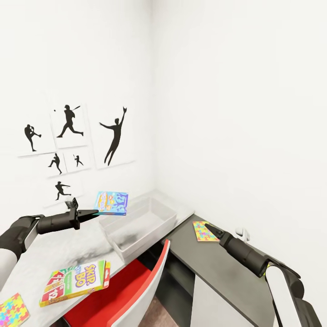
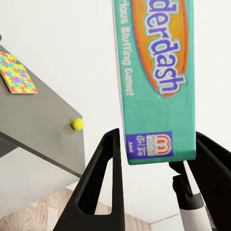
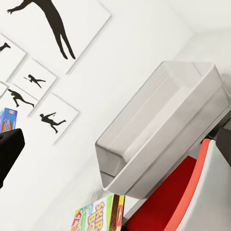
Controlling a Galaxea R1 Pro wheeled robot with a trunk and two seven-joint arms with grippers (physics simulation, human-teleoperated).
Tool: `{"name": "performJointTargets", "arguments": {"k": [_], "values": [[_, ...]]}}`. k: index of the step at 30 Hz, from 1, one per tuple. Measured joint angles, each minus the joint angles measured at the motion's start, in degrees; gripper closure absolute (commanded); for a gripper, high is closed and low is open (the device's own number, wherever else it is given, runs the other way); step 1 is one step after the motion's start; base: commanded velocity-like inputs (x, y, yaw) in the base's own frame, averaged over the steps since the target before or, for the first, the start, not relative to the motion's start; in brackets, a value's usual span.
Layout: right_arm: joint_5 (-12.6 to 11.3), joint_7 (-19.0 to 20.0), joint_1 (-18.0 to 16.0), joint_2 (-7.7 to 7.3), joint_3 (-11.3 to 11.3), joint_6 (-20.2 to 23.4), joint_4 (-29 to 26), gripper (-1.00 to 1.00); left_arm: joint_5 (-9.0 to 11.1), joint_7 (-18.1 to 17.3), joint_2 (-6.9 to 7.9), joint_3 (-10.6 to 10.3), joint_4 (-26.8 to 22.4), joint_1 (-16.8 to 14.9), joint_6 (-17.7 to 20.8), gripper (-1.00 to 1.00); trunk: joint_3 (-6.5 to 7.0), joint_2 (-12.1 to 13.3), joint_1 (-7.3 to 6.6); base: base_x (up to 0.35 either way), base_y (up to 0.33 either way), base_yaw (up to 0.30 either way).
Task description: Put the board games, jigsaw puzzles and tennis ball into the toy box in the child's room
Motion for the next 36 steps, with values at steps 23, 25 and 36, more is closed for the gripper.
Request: {"name": "performJointTargets", "arguments": {"k": [23,25,36], "values": [[0.00,0.05,0.00,0.06,0.02,-0.01,-0.08,-1.00,-0.02,-0.01,-0.09,-0.04,-0.01,0.00,0.01,1.00,1.81,4.04,-2.20,0.000,0.000,0.000],[-0.02,0.07,0.00,0.06,0.06,-0.01,-0.09,-1.00,-0.02,0.00,-0.09,-0.06,-0.04,0.00,0.00,1.00,1.81,4.04,-2.20,0.000,0.000,0.000],[-0.04,0.07,0.00,0.06,0.11,-0.02,-0.08,-1.00,-0.04,0.00,0.00,-0.03,-0.10,0.01,0.02,1.00,1.81,4.04,-2.20,0.000,0.000,0.212]]}}
